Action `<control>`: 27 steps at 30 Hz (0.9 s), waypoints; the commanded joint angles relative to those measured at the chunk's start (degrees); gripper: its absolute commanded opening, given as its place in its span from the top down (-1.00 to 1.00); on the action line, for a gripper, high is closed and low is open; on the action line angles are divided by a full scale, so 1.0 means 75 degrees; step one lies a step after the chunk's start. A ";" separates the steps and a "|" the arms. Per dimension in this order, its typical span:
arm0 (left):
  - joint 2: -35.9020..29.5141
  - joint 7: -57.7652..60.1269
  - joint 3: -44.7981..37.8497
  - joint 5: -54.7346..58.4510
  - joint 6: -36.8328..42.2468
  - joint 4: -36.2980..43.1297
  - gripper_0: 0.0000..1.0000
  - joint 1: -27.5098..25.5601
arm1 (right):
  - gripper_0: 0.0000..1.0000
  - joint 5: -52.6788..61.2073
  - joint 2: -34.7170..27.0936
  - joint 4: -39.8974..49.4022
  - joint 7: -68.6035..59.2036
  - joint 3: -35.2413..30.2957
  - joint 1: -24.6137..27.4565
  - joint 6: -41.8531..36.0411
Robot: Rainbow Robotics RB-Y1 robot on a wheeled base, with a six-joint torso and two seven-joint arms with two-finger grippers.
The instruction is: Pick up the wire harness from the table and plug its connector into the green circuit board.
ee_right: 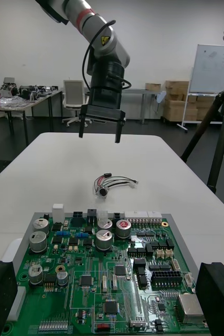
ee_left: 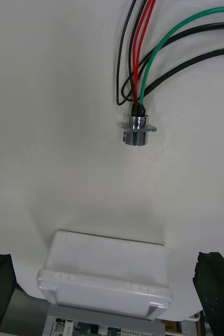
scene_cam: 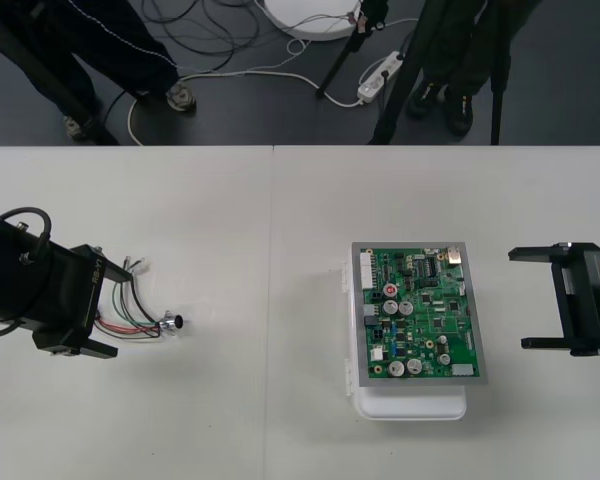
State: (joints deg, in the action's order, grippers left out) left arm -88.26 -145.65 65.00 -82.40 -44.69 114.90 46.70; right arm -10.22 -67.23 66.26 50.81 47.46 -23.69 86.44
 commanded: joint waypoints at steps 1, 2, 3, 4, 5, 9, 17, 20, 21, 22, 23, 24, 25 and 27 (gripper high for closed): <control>0.0436 0.0307 0.0614 -0.0087 0.0369 -0.0624 -1.00 0.0946 | -1.00 0.0039 0.0022 0.0001 -0.0224 -0.0223 0.0159 0.0123; 0.0471 0.0307 0.0650 -0.0087 0.0369 -0.0671 -1.00 0.0981 | -1.00 0.0062 0.0022 0.0001 -0.0224 -0.0223 0.0170 0.0123; 0.0542 0.0307 0.0696 -0.0099 0.0369 -0.0776 -1.00 0.1028 | -1.00 0.0121 0.0022 0.0001 -0.0224 -0.0223 0.0182 0.0123; 0.0636 0.0307 0.0708 -0.0122 0.0369 -0.0882 -1.00 0.1028 | -1.00 0.0168 0.0022 0.0001 -0.0224 -0.0223 0.0194 0.0135; 0.0694 0.0307 0.0708 -0.0122 0.0369 -0.0929 -1.00 0.1028 | -1.00 0.0203 0.0022 0.0001 -0.0212 -0.0223 0.0206 0.0135; 0.1046 0.0307 0.0802 -0.0181 0.0369 -0.1304 -1.00 0.1028 | -1.00 0.0508 -0.0037 0.0001 -0.0247 -0.0223 0.0217 0.0311; 0.1702 0.0319 0.1200 -0.0263 0.0369 -0.2124 -1.00 0.1028 | -1.00 0.0566 -0.0060 0.0036 -0.0365 -0.0223 0.0299 0.0440; 0.1936 0.0319 0.1353 -0.0251 0.0369 -0.2417 -1.00 0.1040 | -1.00 0.0520 -0.0060 0.0048 -0.0353 -0.0211 0.0334 0.0440; 0.2007 0.0319 0.1435 -0.0228 0.0369 -0.2534 -1.00 0.1063 | -1.00 0.0520 -0.0072 0.0060 -0.0365 -0.0223 0.0358 0.0440; 0.2089 0.0319 0.1505 -0.0204 0.0369 -0.2640 -1.00 0.1086 | -1.00 0.0520 -0.0060 0.0071 -0.0365 -0.0223 0.0370 0.0440; 0.2124 0.0319 0.1552 -0.0181 0.0369 -0.2698 -1.00 0.1098 | -1.00 0.0520 -0.0060 0.0060 -0.0365 -0.0211 0.0370 0.0440; 0.2206 0.0319 0.1657 -0.0157 0.0369 -0.2804 -1.00 0.1145 | -1.00 0.0520 -0.0072 0.0071 -0.0376 -0.0223 0.0370 0.0440; 0.2288 0.0330 0.1786 -0.0122 0.0369 -0.2909 -1.00 0.1215 | -1.00 0.0520 -0.0060 0.0060 -0.0376 -0.0223 0.0370 0.0440; 0.2382 0.0330 0.1974 -0.0028 0.0369 -0.3073 -1.00 0.1321 | -1.00 0.0520 -0.0072 0.0071 -0.0365 -0.0211 0.0370 0.0440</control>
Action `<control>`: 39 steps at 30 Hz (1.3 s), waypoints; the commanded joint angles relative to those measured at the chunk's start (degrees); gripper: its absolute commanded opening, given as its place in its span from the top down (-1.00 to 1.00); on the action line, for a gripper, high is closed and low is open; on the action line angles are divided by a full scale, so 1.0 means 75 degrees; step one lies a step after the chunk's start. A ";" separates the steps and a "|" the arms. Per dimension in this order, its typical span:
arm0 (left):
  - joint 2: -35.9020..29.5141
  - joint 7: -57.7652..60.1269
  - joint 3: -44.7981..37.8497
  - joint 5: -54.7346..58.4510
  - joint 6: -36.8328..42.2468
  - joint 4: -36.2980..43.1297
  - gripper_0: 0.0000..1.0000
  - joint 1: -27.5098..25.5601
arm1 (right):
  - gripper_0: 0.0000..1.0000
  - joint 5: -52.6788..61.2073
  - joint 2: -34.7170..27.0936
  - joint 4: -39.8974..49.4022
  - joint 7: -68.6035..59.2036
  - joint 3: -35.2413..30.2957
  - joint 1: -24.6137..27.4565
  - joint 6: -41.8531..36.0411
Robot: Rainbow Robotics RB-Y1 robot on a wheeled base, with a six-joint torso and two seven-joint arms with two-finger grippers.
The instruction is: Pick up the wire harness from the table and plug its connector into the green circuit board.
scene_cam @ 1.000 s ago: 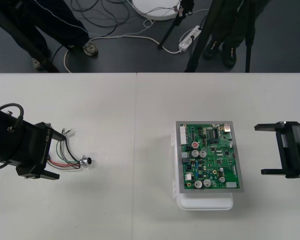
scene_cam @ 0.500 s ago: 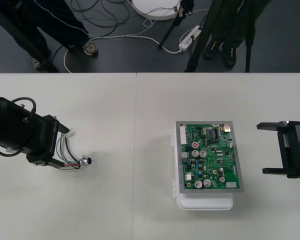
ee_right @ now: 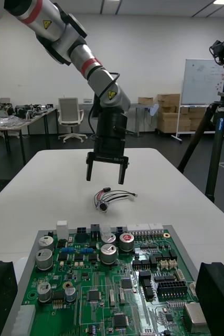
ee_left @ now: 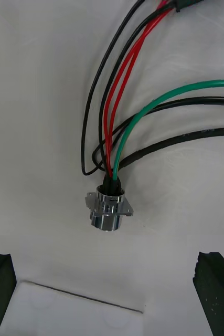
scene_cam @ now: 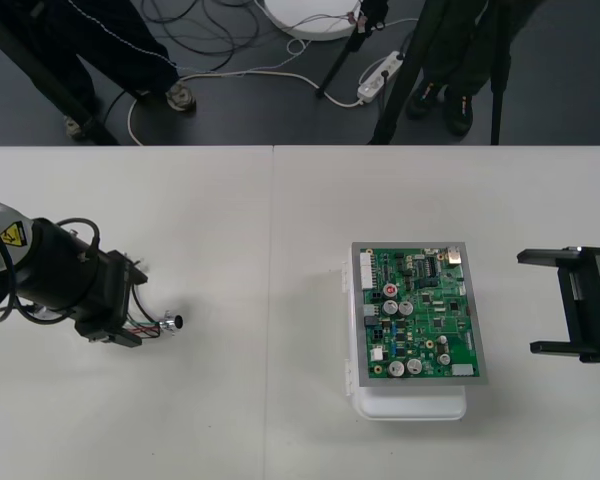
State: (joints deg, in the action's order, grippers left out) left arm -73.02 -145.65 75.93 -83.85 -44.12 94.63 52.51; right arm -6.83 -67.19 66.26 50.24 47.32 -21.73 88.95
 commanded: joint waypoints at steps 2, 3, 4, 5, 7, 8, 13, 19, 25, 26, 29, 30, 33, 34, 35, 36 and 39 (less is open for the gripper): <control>0.0526 0.0330 0.0763 0.0305 0.0293 -0.0571 -1.00 0.0698 | -1.00 0.0067 -0.0064 0.0071 -0.0289 -0.0204 0.0108 0.0105; 0.0561 0.0330 0.0810 0.0340 0.0293 -0.0606 -1.00 0.0745 | -1.00 0.0067 -0.0076 0.0059 -0.0277 -0.0204 0.0108 0.0093; 0.0643 0.0330 0.0903 0.0410 0.0293 -0.0711 -1.00 0.0792 | -1.00 0.0067 -0.0064 0.0071 -0.0277 -0.0192 0.0108 0.0105; 0.0737 0.0341 0.0974 0.0492 0.0293 -0.0840 -1.00 0.0839 | -1.00 0.0067 -0.0076 0.0059 -0.0277 -0.0204 0.0108 0.0093; 0.0865 0.0377 0.1079 0.0680 0.0293 -0.1075 -1.00 0.0874 | -1.00 0.0067 -0.0064 0.0059 -0.0277 -0.0204 0.0108 0.0093; 0.0948 0.0377 0.1114 0.0820 0.0293 -0.1215 -1.00 0.0874 | -1.00 0.0067 -0.0064 0.0059 -0.0265 -0.0204 0.0120 0.0093; 0.1311 0.0330 0.1126 0.1172 0.0024 -0.1860 -1.00 0.0956 | -1.00 0.0067 -0.0064 0.0059 -0.0219 -0.0204 0.0155 0.0093; 0.1592 0.0189 0.1126 0.1348 -0.0375 -0.2223 -1.00 0.1038 | -1.00 0.0067 -0.0064 0.0083 -0.0183 -0.0204 0.0190 0.0128; 0.1592 0.0049 0.1126 0.1301 -0.0386 -0.1989 -1.00 0.1061 | -1.00 0.0067 -0.0064 0.0071 -0.0160 -0.0204 0.0178 0.0140; 0.1592 0.0013 0.1126 0.1301 -0.0386 -0.1954 -1.00 0.1061 | -1.00 0.0067 -0.0064 0.0083 -0.0172 -0.0204 0.0190 0.0140; 0.1592 -0.0069 0.1126 0.1289 -0.0375 -0.1895 -1.00 0.1061 | -1.00 0.0102 -0.0064 0.0071 -0.0172 -0.0204 0.0213 0.0140; 0.1592 -0.0092 0.1126 0.1278 -0.0386 -0.1895 -1.00 0.1049 | -1.00 0.0102 -0.0076 0.0071 -0.0172 -0.0204 0.0213 0.0140; 0.1627 -0.0221 0.1138 0.1195 -0.0386 -0.1872 -1.00 0.1049 | -1.00 0.0149 -0.0076 0.0071 -0.0160 -0.0204 0.0225 0.0140; 0.1627 -0.0256 0.1149 0.1184 -0.0386 -0.1860 -1.00 0.1049 | -1.00 0.0149 -0.0076 0.0071 -0.0148 -0.0204 0.0237 0.0140; 0.1627 -0.0280 0.1161 0.1172 -0.0386 -0.1860 -1.00 0.1049 | -1.00 0.0161 -0.0064 0.0071 -0.0148 -0.0204 0.0237 0.0140; 0.1639 -0.0350 0.1173 0.1149 -0.0386 -0.1848 -1.00 0.1049 | -1.00 0.0161 -0.0064 0.0071 -0.0137 -0.0204 0.0237 0.0140; 0.1662 -0.0455 0.1173 0.1102 -0.0386 -0.1825 -1.00 0.1061 | -1.00 0.0184 -0.0064 0.0071 -0.0113 -0.0204 0.0248 0.0140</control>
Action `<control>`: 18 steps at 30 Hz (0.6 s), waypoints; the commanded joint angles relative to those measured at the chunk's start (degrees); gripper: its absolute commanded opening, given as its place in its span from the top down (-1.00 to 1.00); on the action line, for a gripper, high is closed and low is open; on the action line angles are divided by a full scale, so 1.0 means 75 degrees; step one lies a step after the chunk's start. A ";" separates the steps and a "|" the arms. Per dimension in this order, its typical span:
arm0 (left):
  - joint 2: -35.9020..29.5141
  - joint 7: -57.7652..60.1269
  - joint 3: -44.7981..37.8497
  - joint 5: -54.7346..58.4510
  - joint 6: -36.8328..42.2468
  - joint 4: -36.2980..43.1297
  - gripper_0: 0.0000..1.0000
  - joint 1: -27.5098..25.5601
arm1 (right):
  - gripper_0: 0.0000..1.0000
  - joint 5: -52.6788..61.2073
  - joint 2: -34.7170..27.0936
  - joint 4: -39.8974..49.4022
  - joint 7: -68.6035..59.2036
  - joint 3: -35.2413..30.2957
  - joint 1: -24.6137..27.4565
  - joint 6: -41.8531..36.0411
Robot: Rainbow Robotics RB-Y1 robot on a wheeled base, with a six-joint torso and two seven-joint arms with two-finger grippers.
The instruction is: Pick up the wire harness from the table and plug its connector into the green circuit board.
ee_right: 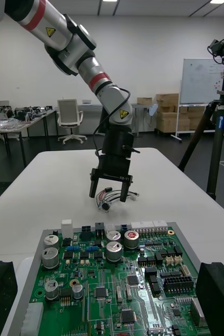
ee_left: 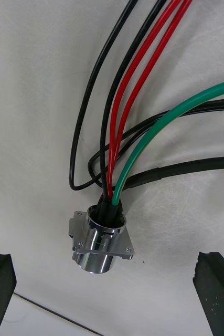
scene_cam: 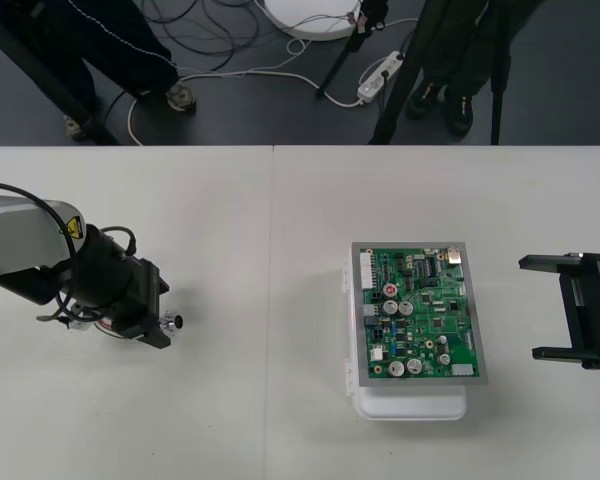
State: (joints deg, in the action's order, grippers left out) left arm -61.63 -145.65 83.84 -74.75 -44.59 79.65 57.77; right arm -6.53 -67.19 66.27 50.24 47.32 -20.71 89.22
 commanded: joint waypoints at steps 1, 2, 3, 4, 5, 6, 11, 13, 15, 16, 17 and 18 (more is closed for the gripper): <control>0.0143 -0.0490 0.0130 -0.0123 -0.0313 0.0173 -1.00 0.0348 | -1.00 0.0144 -0.0064 0.0070 -0.0113 -0.0203 0.0148 0.0103; 0.0143 -0.0537 0.0130 -0.0158 -0.0301 0.0173 -1.00 0.0348 | -1.00 0.0190 -0.0064 0.0082 -0.0113 -0.0203 0.0159 0.0103; 0.0131 -0.0572 0.0130 -0.0181 -0.0301 0.0173 -1.00 0.0360 | -1.00 0.0190 -0.0064 0.0070 -0.0102 -0.0203 0.0171 0.0103; 0.0143 -0.0607 0.0130 -0.0216 -0.0289 0.0173 -1.00 0.0348 | -1.00 0.0226 -0.0064 0.0070 -0.0102 -0.0203 0.0194 0.0103; 0.0143 -0.0642 0.0118 -0.0252 -0.0266 0.0173 -1.00 0.0348 | -1.00 0.0261 -0.0064 0.0070 -0.0090 -0.0203 0.0206 0.0103; 0.0143 -0.0678 0.0130 -0.0275 -0.0266 0.0173 -1.00 0.0336 | -1.00 0.0272 -0.0064 0.0070 -0.0066 -0.0203 0.0206 0.0103; 0.0272 -0.0818 0.0130 -0.0392 -0.0231 0.0126 -1.00 0.0278 | -1.00 0.0272 -0.0064 0.0070 -0.0008 -0.0203 0.0218 0.0103; 0.0295 -0.0865 0.0130 -0.0427 -0.0207 0.0126 -1.00 0.0254 | -1.00 0.0272 -0.0064 0.0070 0.0016 -0.0203 0.0230 0.0103; 0.0295 -0.0889 0.0130 -0.0451 -0.0149 0.0102 -1.00 0.0196 | -1.00 0.0272 -0.0064 0.0070 0.0016 -0.0203 0.0230 0.0103; 0.0307 -0.0900 0.0130 -0.0463 -0.0090 0.0102 -1.00 0.0161 | -1.00 0.0272 -0.0064 0.0070 0.0016 -0.0203 0.0230 0.0103; 0.0307 -0.0924 0.0118 -0.0474 -0.0043 0.0090 -1.00 0.0125 | -1.00 0.0272 -0.0064 0.0070 0.0016 -0.0203 0.0230 0.0103; 0.0307 -0.0947 0.0130 -0.0498 -0.0008 0.0090 -1.00 0.0114 | -1.00 0.0272 -0.0064 0.0070 0.0016 -0.0203 0.0230 0.0103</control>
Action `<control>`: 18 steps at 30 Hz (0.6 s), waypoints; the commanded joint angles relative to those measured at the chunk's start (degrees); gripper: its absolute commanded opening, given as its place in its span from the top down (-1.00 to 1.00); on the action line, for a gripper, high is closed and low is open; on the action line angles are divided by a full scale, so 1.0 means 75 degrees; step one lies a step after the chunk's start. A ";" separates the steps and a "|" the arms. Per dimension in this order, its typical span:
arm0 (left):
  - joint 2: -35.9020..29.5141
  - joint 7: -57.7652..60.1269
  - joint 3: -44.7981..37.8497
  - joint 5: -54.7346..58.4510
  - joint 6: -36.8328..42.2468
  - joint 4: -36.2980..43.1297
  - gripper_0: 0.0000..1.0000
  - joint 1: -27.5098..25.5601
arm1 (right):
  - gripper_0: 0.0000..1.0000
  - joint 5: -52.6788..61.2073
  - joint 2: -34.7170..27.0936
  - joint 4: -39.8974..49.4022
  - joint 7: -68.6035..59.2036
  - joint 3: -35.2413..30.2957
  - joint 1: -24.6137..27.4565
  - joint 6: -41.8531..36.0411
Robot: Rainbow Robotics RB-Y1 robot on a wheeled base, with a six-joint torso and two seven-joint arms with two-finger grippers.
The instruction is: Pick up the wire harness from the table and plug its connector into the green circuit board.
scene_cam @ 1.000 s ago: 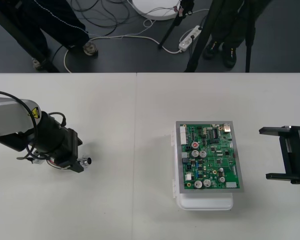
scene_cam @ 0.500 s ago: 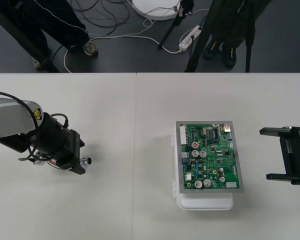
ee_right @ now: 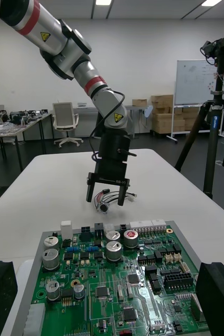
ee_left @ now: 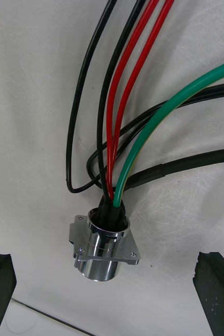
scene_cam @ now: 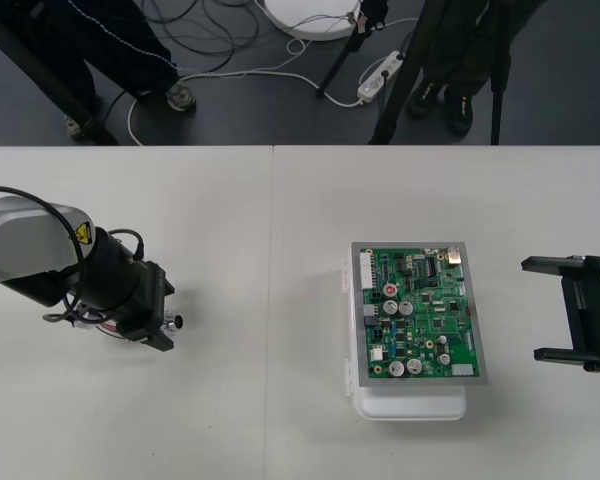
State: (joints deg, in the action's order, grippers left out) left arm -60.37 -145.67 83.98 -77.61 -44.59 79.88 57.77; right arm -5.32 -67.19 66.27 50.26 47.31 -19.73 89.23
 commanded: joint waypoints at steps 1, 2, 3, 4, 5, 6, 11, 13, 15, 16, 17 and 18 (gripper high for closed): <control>0.0140 -0.0956 0.0111 -0.0117 0.0004 0.0060 -1.00 0.0102 | -1.00 0.0123 -0.0064 0.0070 0.0014 -0.0203 0.0099 0.0103; 0.0140 -0.0968 0.0099 -0.0140 0.0027 0.0060 -1.00 0.0078 | -1.00 0.0123 -0.0064 0.0070 0.0014 -0.0203 0.0099 0.0103; 0.0140 -0.0980 0.0111 -0.0152 0.0039 0.0060 -1.00 0.0078 | -1.00 0.0123 -0.0064 0.0070 0.0014 -0.0203 0.0099 0.0103; 0.0140 -0.0991 0.0111 -0.0163 0.0050 0.0060 -1.00 0.0067 | -1.00 0.0135 -0.0064 0.0070 0.0014 -0.0203 0.0099 0.0103; 0.0140 -0.1003 0.0099 -0.0163 0.0050 0.0048 -1.00 0.0055 | -1.00 0.0147 -0.0064 0.0070 0.0014 -0.0203 0.0099 0.0103; 0.0140 -0.1015 0.0111 -0.0175 0.0050 0.0048 -1.00 0.0020 | -1.00 0.0147 -0.0064 0.0070 0.0014 -0.0203 0.0099 0.0103; 0.0140 -0.1108 0.0111 -0.0199 0.0179 0.0025 -1.00 -0.0121 | -1.00 0.0147 -0.0064 0.0070 0.0026 -0.0203 0.0111 0.0103; 0.0140 -0.1144 0.0111 -0.0199 0.0238 0.0013 -1.00 -0.0191 | -1.00 0.0147 -0.0064 0.0070 0.0037 -0.0203 0.0111 0.0103; 0.0140 -0.1179 0.0099 -0.0199 0.0285 0.0013 -1.00 -0.0238 | -1.00 0.0147 -0.0064 0.0070 0.0037 -0.0203 0.0111 0.0103; 0.0152 -0.1190 0.0111 -0.0199 0.0332 0.0013 -1.00 -0.0261 | -1.00 0.0147 -0.0064 0.0070 0.0037 -0.0203 0.0122 0.0103; 0.0163 -0.1202 0.0111 -0.0199 0.0332 0.0013 -1.00 -0.0273 | -1.00 0.0147 -0.0064 0.0070 0.0049 -0.0203 0.0122 0.0103; 0.0187 -0.1202 0.0111 -0.0210 0.0332 0.0013 -1.00 -0.0273 | -1.00 0.0147 -0.0064 0.0070 0.0049 -0.0203 0.0122 0.0103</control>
State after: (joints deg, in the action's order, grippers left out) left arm -60.26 -145.72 84.06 -78.73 -44.26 79.87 56.68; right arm -5.06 -67.19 66.27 50.26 47.31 -19.61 89.23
